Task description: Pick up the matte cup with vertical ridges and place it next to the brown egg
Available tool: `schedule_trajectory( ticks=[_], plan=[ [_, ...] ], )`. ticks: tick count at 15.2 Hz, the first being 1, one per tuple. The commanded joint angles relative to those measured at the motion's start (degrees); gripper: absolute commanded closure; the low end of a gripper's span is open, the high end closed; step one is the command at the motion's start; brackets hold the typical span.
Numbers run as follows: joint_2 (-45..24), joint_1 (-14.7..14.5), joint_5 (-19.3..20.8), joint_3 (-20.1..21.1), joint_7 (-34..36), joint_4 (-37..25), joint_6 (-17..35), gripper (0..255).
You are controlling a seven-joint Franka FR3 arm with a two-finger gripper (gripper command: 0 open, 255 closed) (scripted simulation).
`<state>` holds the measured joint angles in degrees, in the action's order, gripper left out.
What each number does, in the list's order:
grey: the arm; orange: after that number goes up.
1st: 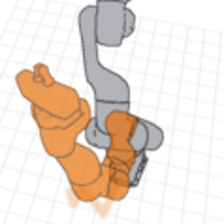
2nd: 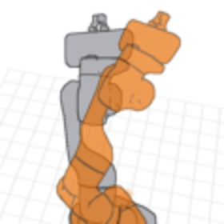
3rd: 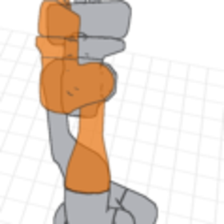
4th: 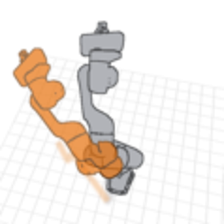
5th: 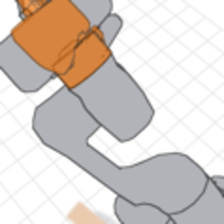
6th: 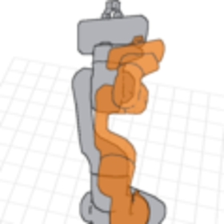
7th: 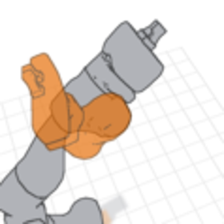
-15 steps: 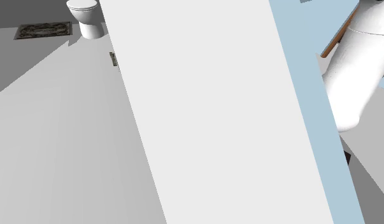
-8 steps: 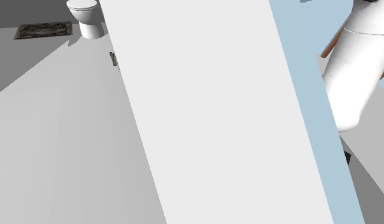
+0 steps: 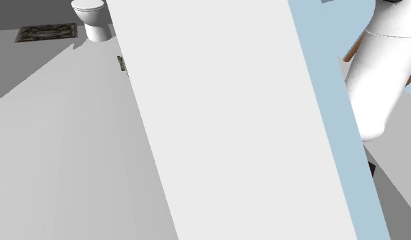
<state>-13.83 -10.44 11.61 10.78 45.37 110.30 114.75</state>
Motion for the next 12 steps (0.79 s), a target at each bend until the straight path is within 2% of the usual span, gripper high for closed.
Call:
schedule_trajectory(
  ticks=[1, 2, 7, 11, 12],
  plan=[
    [0.0, 0.0, 0.0, 0.0, 0.0, 0.0, 0.0, 255],
    [0.0, 0.0, 0.0, 0.0, 0.0, 0.0, 0.0, 0],
    [0.0, 0.0, 0.0, 0.0, 0.0, 0.0, 0.0, 0],
    [1.5, -0.5, -0.9, 0.5, -0.6, -5.4, -6.9, 0],
    [1.5, -0.5, -0.9, 0.5, -0.6, -5.4, -6.9, 0]
  ],
)
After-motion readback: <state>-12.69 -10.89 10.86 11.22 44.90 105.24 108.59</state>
